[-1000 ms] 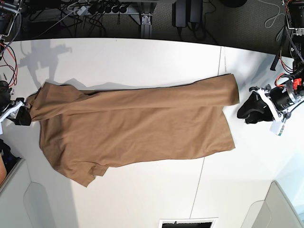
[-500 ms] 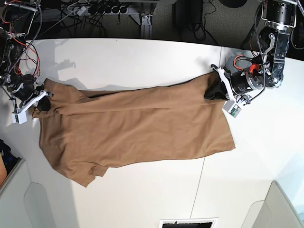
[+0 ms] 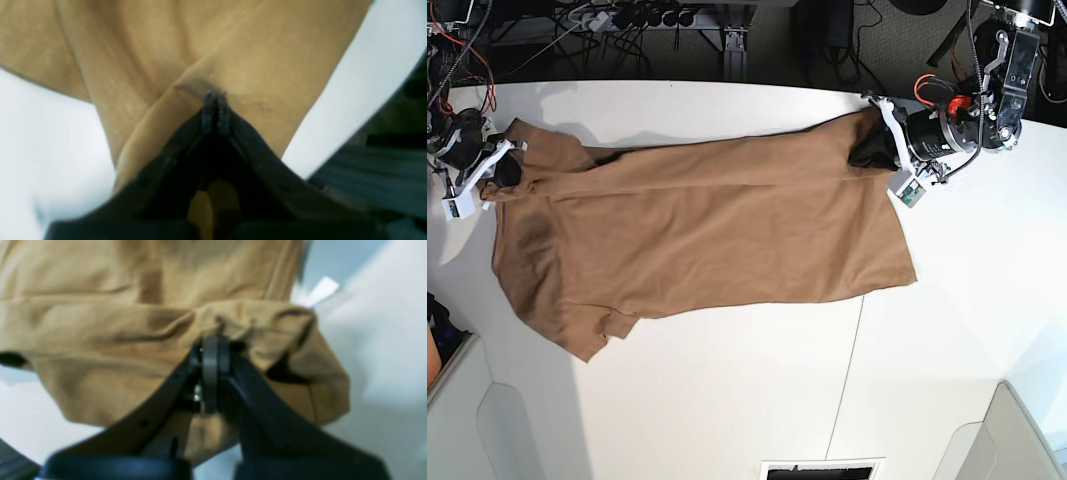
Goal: Layout the t-shirt on the table in an organized manner, then fold the t-shirt properly
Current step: 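Fold the held shirt edge over the shirt body with both grippers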
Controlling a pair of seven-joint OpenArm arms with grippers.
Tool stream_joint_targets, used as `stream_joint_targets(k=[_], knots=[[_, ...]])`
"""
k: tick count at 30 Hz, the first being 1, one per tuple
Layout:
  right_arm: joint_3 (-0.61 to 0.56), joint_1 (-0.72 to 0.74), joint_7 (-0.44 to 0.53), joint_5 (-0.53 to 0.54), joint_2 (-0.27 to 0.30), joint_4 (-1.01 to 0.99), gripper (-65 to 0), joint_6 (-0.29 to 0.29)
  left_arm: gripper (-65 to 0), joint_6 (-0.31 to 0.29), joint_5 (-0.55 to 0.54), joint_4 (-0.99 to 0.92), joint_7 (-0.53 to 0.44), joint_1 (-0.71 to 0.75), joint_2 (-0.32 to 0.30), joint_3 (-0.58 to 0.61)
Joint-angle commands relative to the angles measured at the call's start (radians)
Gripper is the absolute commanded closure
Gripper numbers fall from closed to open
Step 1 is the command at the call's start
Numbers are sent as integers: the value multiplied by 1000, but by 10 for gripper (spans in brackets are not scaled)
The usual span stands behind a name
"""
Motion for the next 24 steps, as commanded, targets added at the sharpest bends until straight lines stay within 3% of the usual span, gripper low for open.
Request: stream_joint_targets(k=[1, 6, 11, 17, 24], knots=[[5, -18, -6, 4, 23, 25, 0, 7, 0, -6, 6, 24, 15, 16, -18, -2], [6, -109, -3, 29, 66, 66, 0, 7, 0, -6, 6, 43, 16, 74, -24, -2], [24, -114, 1, 87, 66, 101, 0, 7, 0, -6, 5, 56, 18, 69, -26, -2], [91, -87, 2, 117, 66, 164, 0, 7, -189, -6, -62, 169, 36, 69, -29, -51], [129, -2, 7, 108, 66, 173, 0, 6, -199, -6, -186, 233, 69, 55, -28, -229]])
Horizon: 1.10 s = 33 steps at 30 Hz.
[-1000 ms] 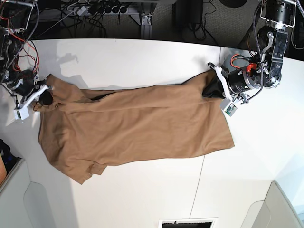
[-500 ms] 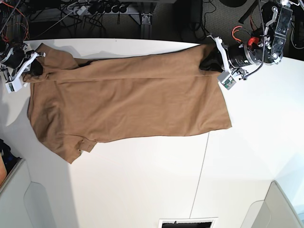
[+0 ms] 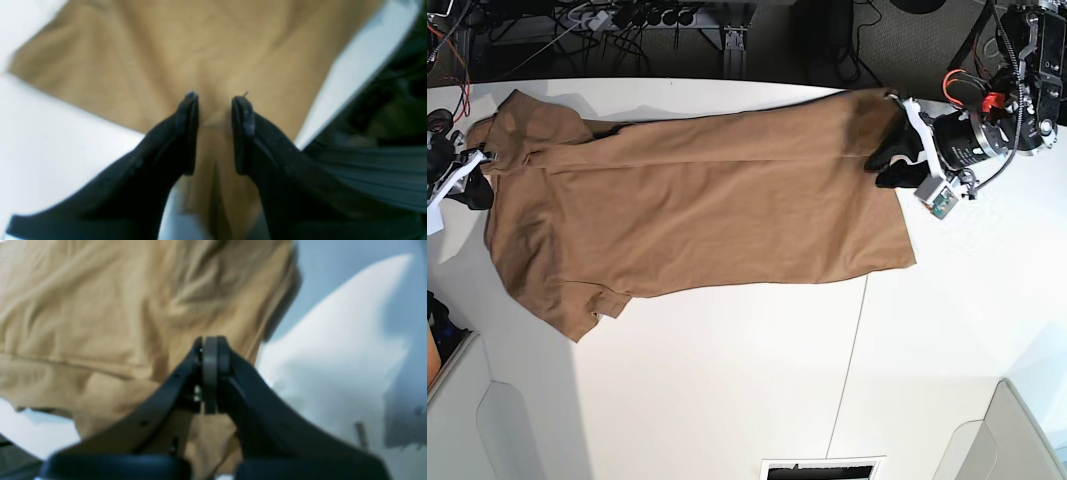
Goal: Layout the t-shirt on the table in an organized manner, then fold the t-shirt properly
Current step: 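Fold the held shirt edge over the shirt body with both grippers, then regrasp the shirt side with both grippers and fold it lengthwise over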
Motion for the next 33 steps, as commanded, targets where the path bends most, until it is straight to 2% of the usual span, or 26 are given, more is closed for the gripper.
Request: stream_joint_targets(k=[1, 4, 7, 10, 15, 20, 24, 28, 33], knots=[[13, 28, 30, 12, 21, 14, 0, 3, -199, -10, -32, 11, -19, -21, -14, -29], [11, 92, 60, -2, 19, -6, 0, -9, -203, -10, -42, -27, -43, -80, -14, -63], [11, 185, 77, -36, 19, -73, -125, -24, -270, -10, -42, -137, -56, -167, -14, -60], [11, 280, 101, -76, 19, -187, -148, -66, -349, -10, -52, -296, -82, -259, -14, -60], [11, 445, 159, -135, 16, -435, -160, -68, -357, -10, -100, -556, -81, -415, -13, -60], [11, 575, 182, -191, 14, -658, -304, -66, -358, -10, -122, -730, -72, -489, -7, -60], [-13, 640, 227, -226, 14, -793, -308, -66, -361, -10, -153, -813, -21, -505, 9, -60], [-103, 668, 267, -238, 11, -886, -308, -64, -361, -10, -159, -833, -14, -507, 48, -60], [-202, 668, 275, -243, -36, -893, -308, -64, -361, -10, -124, -833, -14, -517, 107, -60]])
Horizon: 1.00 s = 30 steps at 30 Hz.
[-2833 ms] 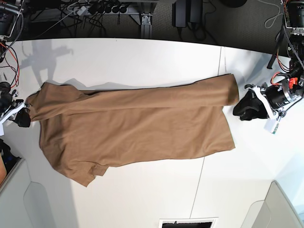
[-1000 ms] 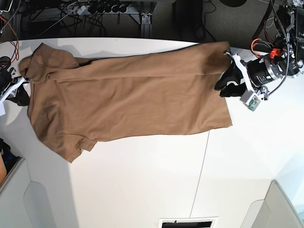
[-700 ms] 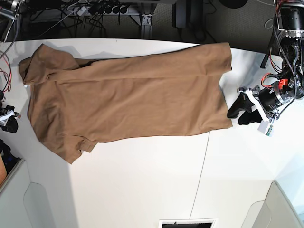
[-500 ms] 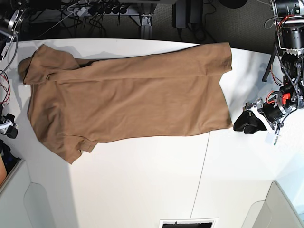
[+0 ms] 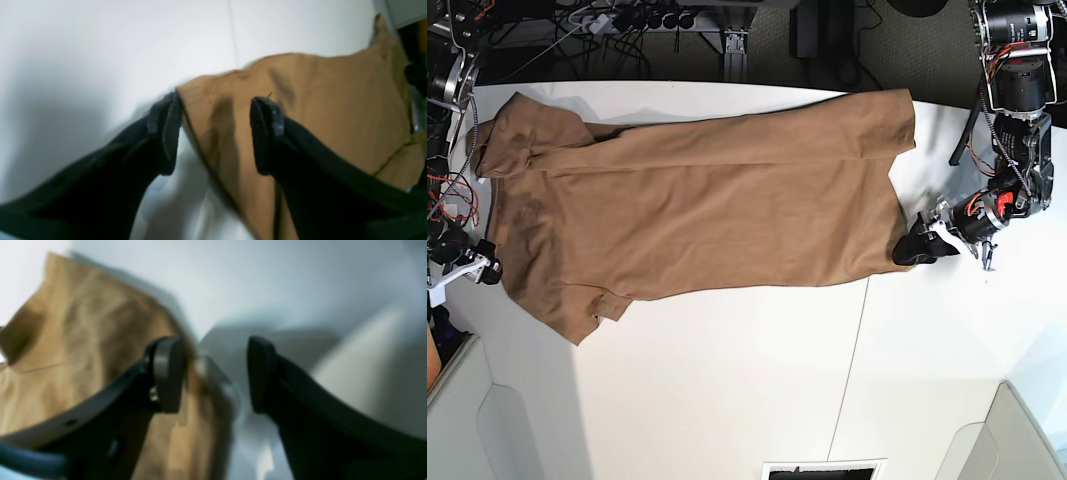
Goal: Layout the t-shirt on the table in an organized manner, then fold the t-shirt properly
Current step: 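Regrasp the shirt side with both grippers and fold it lengthwise over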
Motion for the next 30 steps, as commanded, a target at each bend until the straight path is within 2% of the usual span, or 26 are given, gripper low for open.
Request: stream_joint_targets(k=[1, 8, 9, 11, 12, 14, 15, 16, 19, 24, 27, 30], knots=[[-12, 23, -2, 4, -3, 12, -308, 6, -361, -4, 14, 10, 5, -19, -5, -4], [-24, 24, 13, -34, -82, 13, -308, 14, -349, -4, 16, 10, -3, -35, -3, -4], [-24, 24, 14, -39, -86, 13, -307, 15, -309, -4, 17, 10, -2, -37, -3, -4], [-24, 24, 17, -50, -89, 14, -280, 16, -175, -4, 23, 10, -2, -45, -4, -4], [-24, 24, 17, -52, -89, 18, -238, 17, -109, -4, 27, 10, -2, -48, -4, -4], [-24, 23, 17, -56, -84, 35, -108, 30, -8, -4, 31, 10, -1, -56, -6, -4], [-24, 23, 16, -55, -82, 50, -33, 37, 0, -4, 30, 11, 2, -61, -10, -4], [-24, 23, 13, -55, -81, 68, 0, 39, 0, -4, 26, 13, 3, -66, -14, -4], [-24, 22, -24, -54, -75, 138, 0, 42, 0, -4, -26, 40, 42, -74, -41, -4], [-24, 20, -157, -26, -52, 262, 0, 44, 0, -4, -185, 145, 238, -71, -107, -4], [-24, -5, -229, 65, -20, 322, 0, 68, 0, -4, -281, 190, 299, -47, -154, -1], [-24, -72, -262, 136, 17, 386, 0, 69, 0, -4, -305, 229, 319, 14, -201, 10]])
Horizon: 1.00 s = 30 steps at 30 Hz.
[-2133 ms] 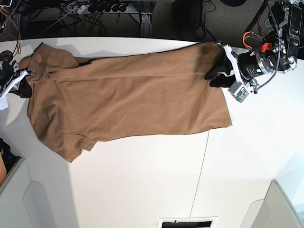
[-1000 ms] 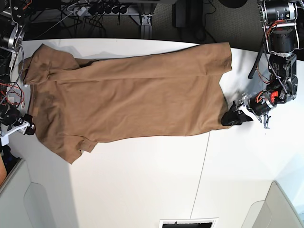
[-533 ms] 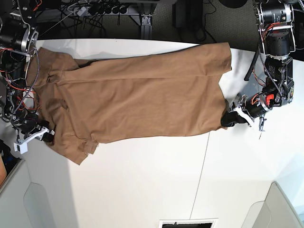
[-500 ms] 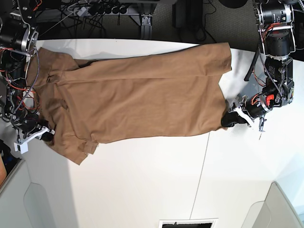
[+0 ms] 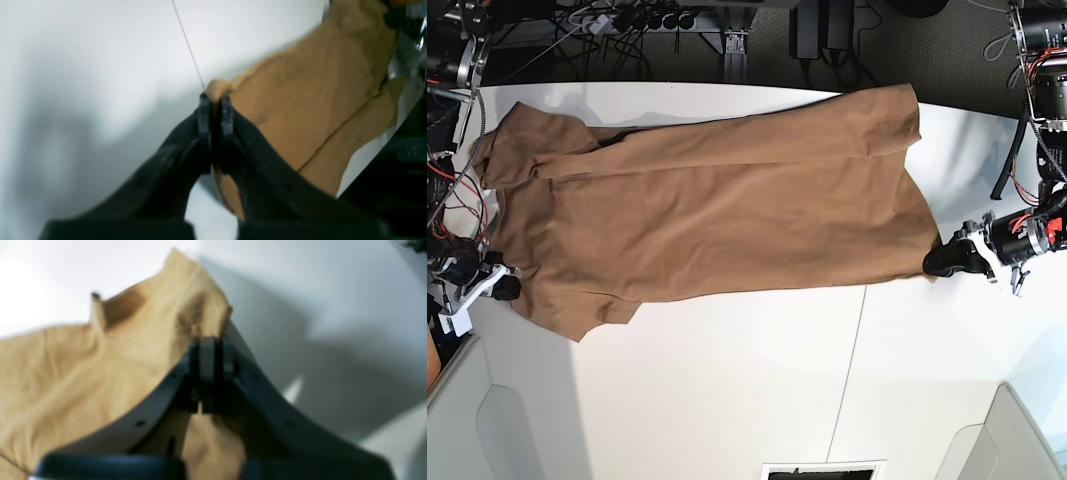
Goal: Layout the t-shirt on the table in an organized manner, then fold the t-shirt properly
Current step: 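Regrasp the shirt side with both grippers and fold it lengthwise over, then pull the folded strip straight with both grippers along the table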
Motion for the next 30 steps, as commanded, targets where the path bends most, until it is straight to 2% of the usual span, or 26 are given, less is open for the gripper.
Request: stream_joint_targets(k=[1, 5, 8, 14, 21, 23, 26, 27, 30], knots=[[6, -6, 11, 20, 34, 35, 0, 7, 0, -9, -28, 23, 2, 6, -26, -5], [6, -98, 12, 55, 81, 106, 0, 7, 0, -9, -95, 66, 29, 80, -61, -5], [6, -166, 12, 76, 109, 159, 0, 7, 0, -9, -132, 121, 71, 144, -64, -5], [12, -256, 13, 67, 116, 219, 0, 6, 0, -9, -134, 227, 74, 253, -64, -5], [12, -319, 12, 50, 116, 219, 0, 5, 0, -9, -134, 236, 65, 315, -63, -5], [12, -327, 7, 47, 115, 219, 0, 5, -100, -9, -134, 236, 64, 314, -64, -5], [16, -341, 3, 48, 116, 219, -178, 2, -258, -9, -130, 236, 43, 314, -64, -5], [19, -342, -5, 47, 116, 219, -212, 2, -288, -9, -129, 236, 48, 314, -64, -5], [51, -341, -11, 54, 116, 220, -220, 2, -296, -9, -127, 236, 47, 314, -63, -7]])
